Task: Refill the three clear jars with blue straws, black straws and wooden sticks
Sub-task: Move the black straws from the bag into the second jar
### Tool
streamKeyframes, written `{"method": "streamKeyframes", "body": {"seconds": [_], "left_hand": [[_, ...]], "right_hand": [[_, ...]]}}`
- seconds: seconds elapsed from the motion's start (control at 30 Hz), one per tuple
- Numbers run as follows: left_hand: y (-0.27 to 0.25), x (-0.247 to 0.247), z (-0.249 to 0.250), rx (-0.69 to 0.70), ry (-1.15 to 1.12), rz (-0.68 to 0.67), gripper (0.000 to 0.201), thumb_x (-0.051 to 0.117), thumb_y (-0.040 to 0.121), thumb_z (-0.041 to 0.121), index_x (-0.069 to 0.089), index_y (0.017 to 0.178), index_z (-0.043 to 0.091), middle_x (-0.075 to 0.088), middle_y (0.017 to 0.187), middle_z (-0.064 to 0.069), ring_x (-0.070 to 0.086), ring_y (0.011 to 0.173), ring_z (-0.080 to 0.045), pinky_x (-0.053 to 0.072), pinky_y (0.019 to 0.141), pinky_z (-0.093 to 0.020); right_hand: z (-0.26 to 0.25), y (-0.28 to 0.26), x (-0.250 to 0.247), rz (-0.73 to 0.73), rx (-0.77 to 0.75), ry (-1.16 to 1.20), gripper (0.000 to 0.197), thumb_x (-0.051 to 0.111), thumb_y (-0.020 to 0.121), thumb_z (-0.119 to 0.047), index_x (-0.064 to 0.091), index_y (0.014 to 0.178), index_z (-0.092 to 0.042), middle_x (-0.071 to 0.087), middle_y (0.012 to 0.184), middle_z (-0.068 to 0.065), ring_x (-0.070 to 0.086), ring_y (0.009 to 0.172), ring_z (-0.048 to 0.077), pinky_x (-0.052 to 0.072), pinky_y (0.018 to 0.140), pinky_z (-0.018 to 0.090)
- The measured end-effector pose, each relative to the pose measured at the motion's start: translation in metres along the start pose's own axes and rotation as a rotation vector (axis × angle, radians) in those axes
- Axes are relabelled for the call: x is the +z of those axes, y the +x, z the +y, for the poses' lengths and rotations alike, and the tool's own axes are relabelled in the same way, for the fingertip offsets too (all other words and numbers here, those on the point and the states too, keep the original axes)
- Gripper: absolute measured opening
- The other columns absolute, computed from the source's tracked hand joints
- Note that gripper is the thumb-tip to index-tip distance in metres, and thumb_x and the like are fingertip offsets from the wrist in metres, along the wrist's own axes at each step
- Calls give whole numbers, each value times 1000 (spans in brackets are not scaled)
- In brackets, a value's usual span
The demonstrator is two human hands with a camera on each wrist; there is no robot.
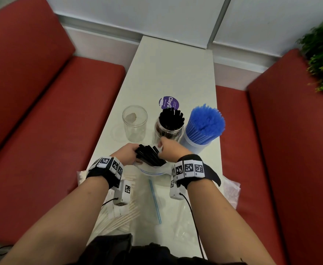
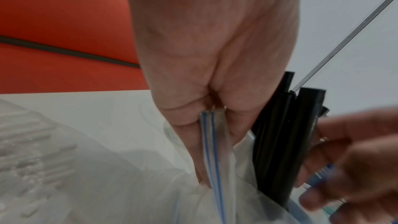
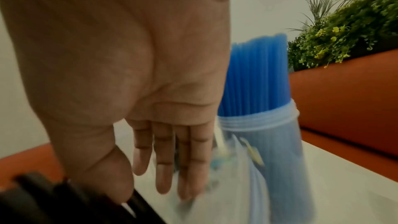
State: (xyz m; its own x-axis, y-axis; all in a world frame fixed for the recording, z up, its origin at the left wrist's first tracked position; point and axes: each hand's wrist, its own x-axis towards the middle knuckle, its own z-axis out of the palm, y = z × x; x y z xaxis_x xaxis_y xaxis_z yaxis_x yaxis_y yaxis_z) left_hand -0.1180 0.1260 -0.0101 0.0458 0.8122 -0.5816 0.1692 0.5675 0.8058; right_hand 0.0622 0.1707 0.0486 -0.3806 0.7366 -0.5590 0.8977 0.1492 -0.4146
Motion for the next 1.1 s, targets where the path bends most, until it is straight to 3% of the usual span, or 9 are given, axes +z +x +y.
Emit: {"method": "streamKeyframes", "body": {"seconds": [0.1,0.27,0.4,0.53,0.67,0.77,0.83,0.93,1.1], "left_hand": [[-1,-1,0,23,77,-27,27,43,95,-16,65,108,-8,62,99,-20,64,90,-30,60,80,-37],[-4,2,-2,73,95,-43,32,46,93,-14,73,103,0,69,107,-31,67,104,-45,52,96,-61],[-4,2,-2,76,79,-56,54,52,87,-15,78,89,32,73,106,-18,69,102,-33,55,96,-53],[-2,2,-3,58,79,-89,57,55,80,-20,77,81,33,70,82,-2,64,85,-23,53,86,-43],[-3,4,-1,44,59,-95,51,55,86,-16,71,107,27,72,98,-3,70,82,-16,59,83,-34],[-7,4,0,67,60,-131,50,57,83,-19,71,102,26,73,96,4,69,85,-8,57,69,-23],[-9,5,-1,72,53,-146,51,59,83,-19,70,105,26,74,105,5,68,95,-11,58,74,-26],[-7,4,-4,77,39,-134,50,58,83,-21,69,112,19,70,119,-6,65,104,-19,57,91,-39],[-3,2,-8,92,37,-120,47,58,82,-22,68,116,10,67,116,-10,61,104,-20,51,99,-45]], "right_hand": [[9,-1,22,-8,-36,29,52,72,87,-17,49,133,-10,61,127,13,58,115,29,46,91,33],[15,0,50,147,-67,185,45,78,81,-15,58,120,-6,66,113,13,60,101,29,43,79,31],[25,-2,61,201,-83,268,24,74,87,-17,60,105,-9,65,98,9,55,88,22,39,74,31],[29,-6,60,204,-102,328,18,64,95,-17,56,110,-11,63,102,4,57,93,22,41,79,31],[25,-8,49,266,-115,426,25,56,101,-16,50,123,-8,62,108,9,58,95,24,45,79,31],[24,-11,40,332,-118,515,22,50,103,-13,44,124,-9,57,99,7,52,78,13,40,65,17],[21,-14,35,348,-126,586,21,48,103,-11,43,124,-11,56,100,6,53,79,8,42,77,21],[15,-16,17,418,-171,700,30,51,103,-12,45,133,-13,58,115,0,59,103,15,46,98,35],[1,-21,-42,603,-305,978,10,55,99,-15,51,105,-22,63,88,-5,63,87,13,51,94,38]]}}
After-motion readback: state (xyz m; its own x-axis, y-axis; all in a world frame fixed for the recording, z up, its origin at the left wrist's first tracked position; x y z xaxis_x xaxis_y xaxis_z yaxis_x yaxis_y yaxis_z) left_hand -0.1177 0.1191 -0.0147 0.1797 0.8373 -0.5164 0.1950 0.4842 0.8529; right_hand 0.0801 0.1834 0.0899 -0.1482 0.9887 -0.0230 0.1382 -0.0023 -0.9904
